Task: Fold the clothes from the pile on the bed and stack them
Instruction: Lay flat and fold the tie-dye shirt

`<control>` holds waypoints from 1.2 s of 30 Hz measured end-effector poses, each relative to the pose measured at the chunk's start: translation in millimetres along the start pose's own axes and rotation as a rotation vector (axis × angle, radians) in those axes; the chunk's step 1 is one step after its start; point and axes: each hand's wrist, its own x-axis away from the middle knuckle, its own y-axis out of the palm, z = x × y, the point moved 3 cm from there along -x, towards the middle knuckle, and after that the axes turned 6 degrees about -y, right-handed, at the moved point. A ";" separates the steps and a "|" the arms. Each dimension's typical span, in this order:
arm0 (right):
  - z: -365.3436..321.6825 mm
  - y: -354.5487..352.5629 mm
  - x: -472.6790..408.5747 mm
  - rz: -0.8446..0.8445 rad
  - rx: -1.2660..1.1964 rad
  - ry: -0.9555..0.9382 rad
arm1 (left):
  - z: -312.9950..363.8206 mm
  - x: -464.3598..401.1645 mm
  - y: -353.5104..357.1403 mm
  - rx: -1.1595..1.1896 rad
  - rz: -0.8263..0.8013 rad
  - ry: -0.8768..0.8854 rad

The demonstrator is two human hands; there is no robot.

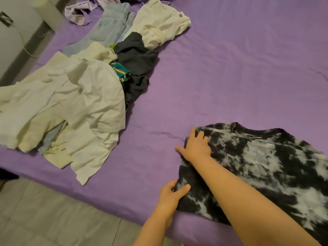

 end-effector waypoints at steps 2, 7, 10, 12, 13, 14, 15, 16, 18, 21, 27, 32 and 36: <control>-0.9 2.6 -6.6 -0.003 0.042 0.017 | -1.5 0.5 2.2 0.020 -0.024 -0.024; 37.4 -13.1 -13.0 0.081 -0.291 -0.014 | -8.8 6.0 12.2 0.019 -0.127 -0.013; 85.0 -36.0 2.0 0.191 -0.607 0.009 | -11.2 17.1 33.1 -0.036 -0.247 0.008; 120.1 -48.3 15.0 0.219 -0.708 0.064 | -11.4 25.7 55.4 -0.060 -0.336 0.003; 138.3 -52.9 22.0 0.212 -0.752 0.096 | -11.4 29.9 68.6 -0.082 -0.380 -0.007; 156.6 -57.1 29.7 0.203 -0.796 0.125 | -11.7 33.7 82.8 -0.115 -0.418 -0.020; 174.6 -61.3 37.1 0.203 -0.840 0.150 | -11.9 36.9 97.5 -0.154 -0.447 -0.031; 192.5 -66.3 44.9 0.213 -0.885 0.171 | -12.3 40.1 113.1 -0.197 -0.464 -0.041; 227.4 -75.1 60.0 0.242 -0.981 0.210 | -16.6 43.8 144.3 -0.275 -0.459 -0.056; 277.5 -85.1 80.8 0.252 -1.048 0.232 | -34.3 43.7 192.7 -0.342 -0.490 -0.081; 357.0 -89.7 104.0 0.319 -1.163 0.157 | -89.7 36.4 275.0 -0.442 -0.547 -0.144; 401.9 -74.8 103.3 0.351 -1.141 0.154 | -123.4 30.5 314.6 -0.552 -0.539 -0.105; 418.4 -59.9 102.0 0.339 -0.865 0.160 | -132.2 26.9 323.2 -0.623 -0.546 -0.028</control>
